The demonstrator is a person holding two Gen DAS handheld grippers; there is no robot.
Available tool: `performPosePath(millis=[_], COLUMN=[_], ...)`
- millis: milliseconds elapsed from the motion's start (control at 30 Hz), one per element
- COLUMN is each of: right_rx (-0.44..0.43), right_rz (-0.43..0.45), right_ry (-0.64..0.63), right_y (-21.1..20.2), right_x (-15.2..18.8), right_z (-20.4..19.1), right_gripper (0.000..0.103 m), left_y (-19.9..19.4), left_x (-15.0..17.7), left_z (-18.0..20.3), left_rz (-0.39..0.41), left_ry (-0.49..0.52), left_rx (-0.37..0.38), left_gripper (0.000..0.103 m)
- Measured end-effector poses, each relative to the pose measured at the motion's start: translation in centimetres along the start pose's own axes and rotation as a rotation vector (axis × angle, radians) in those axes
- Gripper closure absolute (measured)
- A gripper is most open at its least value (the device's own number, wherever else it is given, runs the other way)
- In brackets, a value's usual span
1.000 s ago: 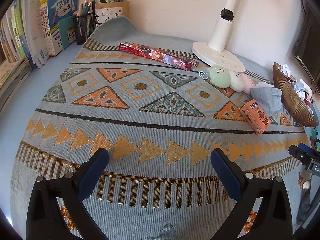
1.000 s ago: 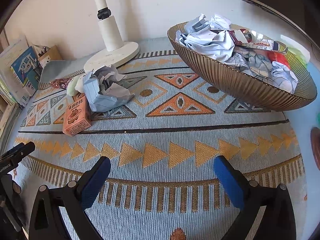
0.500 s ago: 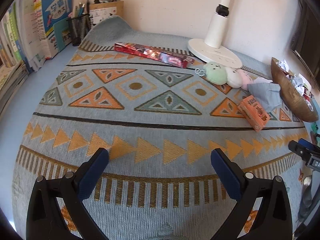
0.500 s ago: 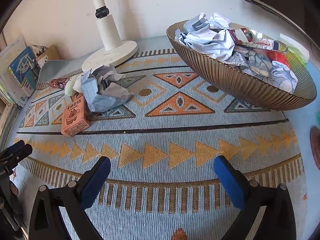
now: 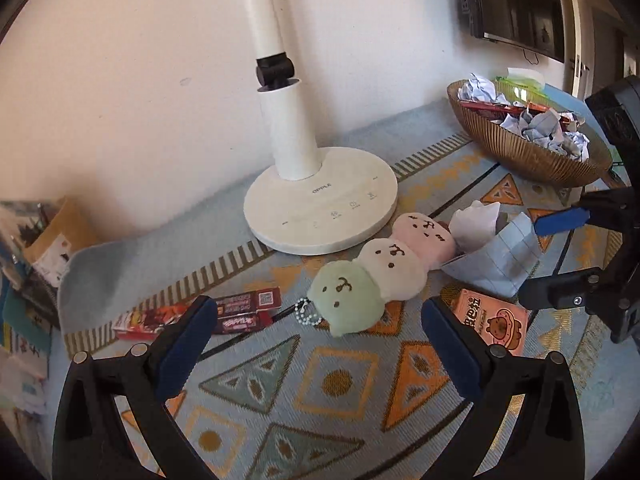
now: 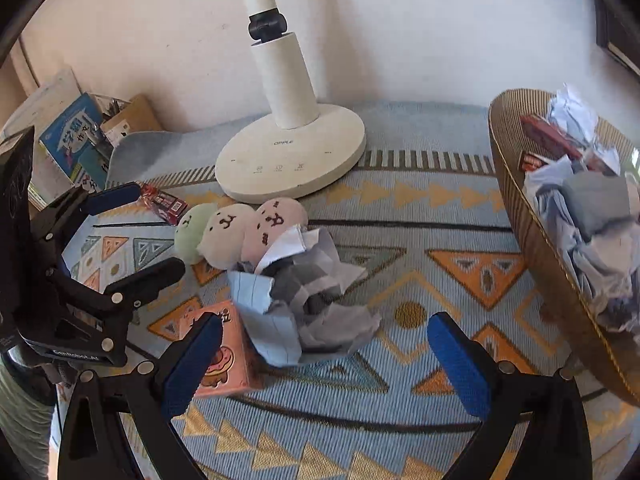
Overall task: Organize objects
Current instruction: 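Grasp the three-ball plush with the left gripper while the right grasps grey crumpled paper, then carry the plush and crumpled paper to the golden bowl and release both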
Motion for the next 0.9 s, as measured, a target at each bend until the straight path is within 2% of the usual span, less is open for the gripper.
performPosePath(millis=[33, 67, 133, 233, 367, 400, 433, 567, 667, 767, 900], right_rx=[-0.011, -0.026, -0.035, -0.036, -0.063, -0.069, -0.068, -0.035, -0.021, -0.031, -0.022], right_rz=[0.001, -0.004, -0.027, 0.026, 0.071, 0.082, 0.094, 0.115, 0.109, 0.105, 0.074], right_ry=[-0.017, -0.034, -0.059, -0.078, -0.029, -0.022, -0.023, -0.051, -0.093, -0.144, -0.159], right_y=[0.4, 0.8, 1.5, 0.3, -2.2, -2.9, -3.6, -6.2, -7.9, -9.3, -9.5], right_x=[-0.3, -0.3, 0.0, 0.3, 1.0, 1.2, 1.5, 3.1, 4.9, 7.3, 10.5], right_z=[-0.3, -0.5, -1.0, -1.0, 0.3, 0.5, 0.8, 1.3, 1.1, 0.3, -0.3], right_gripper=[0.009, 0.030, 0.049, 0.057, 0.057, 0.057, 0.057, 0.057, 0.057, 0.057, 0.057], left_y=[0.9, 1.6, 3.0, 3.8, 4.3, 4.5, 4.8, 4.7, 3.1, -0.3, -6.3], left_x=[-0.2, -0.3, -0.5, -0.8, -0.9, -1.0, -1.0, -1.1, -0.9, 0.3, 4.2], left_z=[0.4, 0.6, 0.8, 1.6, 3.5, 3.8, 4.1, 4.6, 3.8, 2.8, 2.3], left_rz=[-0.009, -0.014, -0.023, -0.025, -0.043, -0.058, -0.080, -0.080, -0.059, -0.038, -0.045], left_ry=[0.026, 0.058, 0.105, 0.068, 0.130, 0.128, 0.126, 0.139, 0.081, -0.013, -0.108], left_rx=[0.013, 0.011, -0.018, 0.077, 0.106, 0.130, 0.145, 0.116, 0.108, 0.095, -0.049], left_gripper=[0.001, 0.001, 0.001, 0.001, 0.005, 0.018, 0.037, 0.042, 0.042, 0.042, 0.042])
Point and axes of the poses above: each gripper's, at about its wrist camera, not at the fingertips, and y roughly the way its jaws point, z to its right, x to its underside, the point moved 9 cm from there along y, roughly the way its jaws point, and after that the axes turned 3 degrees about -x, right-handed, at the moved point
